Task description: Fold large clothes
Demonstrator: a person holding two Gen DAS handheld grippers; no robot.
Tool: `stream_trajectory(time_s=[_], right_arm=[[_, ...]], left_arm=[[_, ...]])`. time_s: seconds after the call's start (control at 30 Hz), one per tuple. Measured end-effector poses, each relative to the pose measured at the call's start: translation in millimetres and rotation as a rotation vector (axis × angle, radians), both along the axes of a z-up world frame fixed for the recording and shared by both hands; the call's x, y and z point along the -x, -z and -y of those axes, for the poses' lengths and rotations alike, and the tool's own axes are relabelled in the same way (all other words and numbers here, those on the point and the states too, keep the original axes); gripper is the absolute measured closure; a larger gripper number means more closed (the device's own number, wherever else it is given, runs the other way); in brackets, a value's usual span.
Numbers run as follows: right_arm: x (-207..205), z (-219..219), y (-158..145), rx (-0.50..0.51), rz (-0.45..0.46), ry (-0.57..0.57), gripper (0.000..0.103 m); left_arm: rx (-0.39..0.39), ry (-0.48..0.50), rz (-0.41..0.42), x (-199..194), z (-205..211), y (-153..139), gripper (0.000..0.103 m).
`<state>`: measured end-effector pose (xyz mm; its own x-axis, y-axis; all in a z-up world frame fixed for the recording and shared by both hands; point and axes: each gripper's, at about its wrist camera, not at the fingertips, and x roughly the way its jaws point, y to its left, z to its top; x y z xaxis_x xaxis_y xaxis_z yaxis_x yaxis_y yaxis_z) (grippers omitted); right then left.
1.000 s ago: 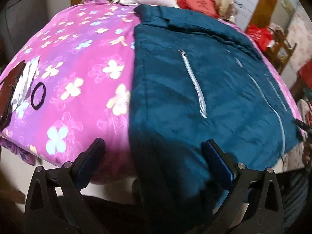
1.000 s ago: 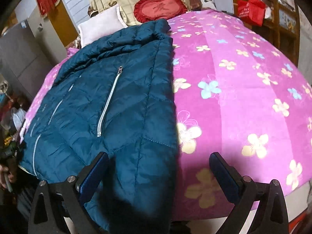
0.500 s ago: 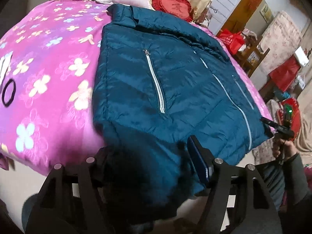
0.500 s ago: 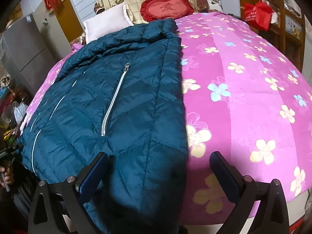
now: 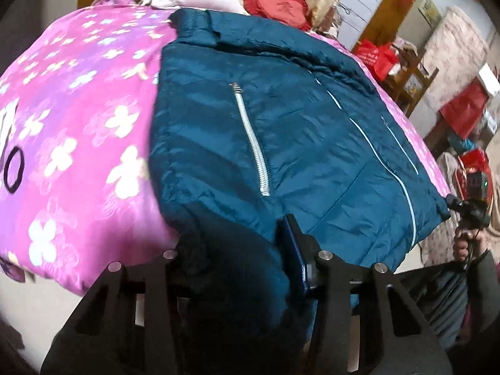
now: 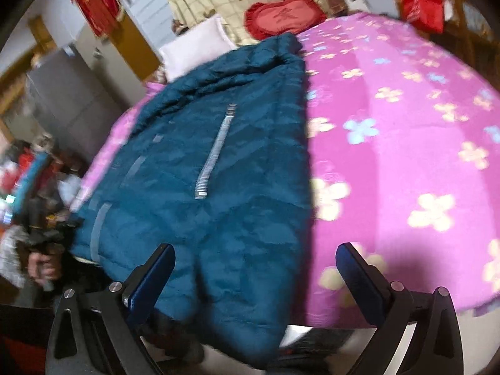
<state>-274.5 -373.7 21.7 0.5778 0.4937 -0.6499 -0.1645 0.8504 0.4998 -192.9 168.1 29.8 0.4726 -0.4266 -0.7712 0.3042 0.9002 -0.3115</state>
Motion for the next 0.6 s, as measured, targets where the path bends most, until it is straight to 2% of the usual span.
stream_trajectory(time_s=[0.03, 0.1, 0.13, 0.27, 0.4, 0.47, 0.53, 0.6], right_arm=[[-3, -9, 0, -0.021, -0.004, -0.054, 0.007], [-8, -24, -1, 0.011, -0.002, -0.102, 0.007], [-11, -25, -2, 0.013, -0.001, -0.101, 0.007], [-18, -13, -2, -0.017, -0.006, -0.013, 0.008], [-14, -20, -2, -0.053, -0.021, -0.082, 0.008], [-12, -13, -1, -0.070, -0.018, -0.055, 0.010], [-9, -3, 1, -0.130, -0.033, -0.027, 0.011], [-8, -10, 2, -0.150, -0.048, -0.078, 0.010]], left_arm=[[0.001, 0.006, -0.001, -1, 1, -1, 0.059], [0.006, 0.006, -0.003, -5, 2, -2, 0.057], [0.005, -0.002, -0.005, -9, 2, -2, 0.054], [0.004, -0.007, -0.021, -18, 4, -1, 0.053], [-0.002, 0.048, 0.004, -7, 8, -3, 0.053], [0.012, 0.040, -0.010, -8, 4, 1, 0.053], [0.037, 0.029, -0.011, -9, 0, 1, 0.049], [0.027, 0.026, -0.006, -10, 1, 1, 0.048]])
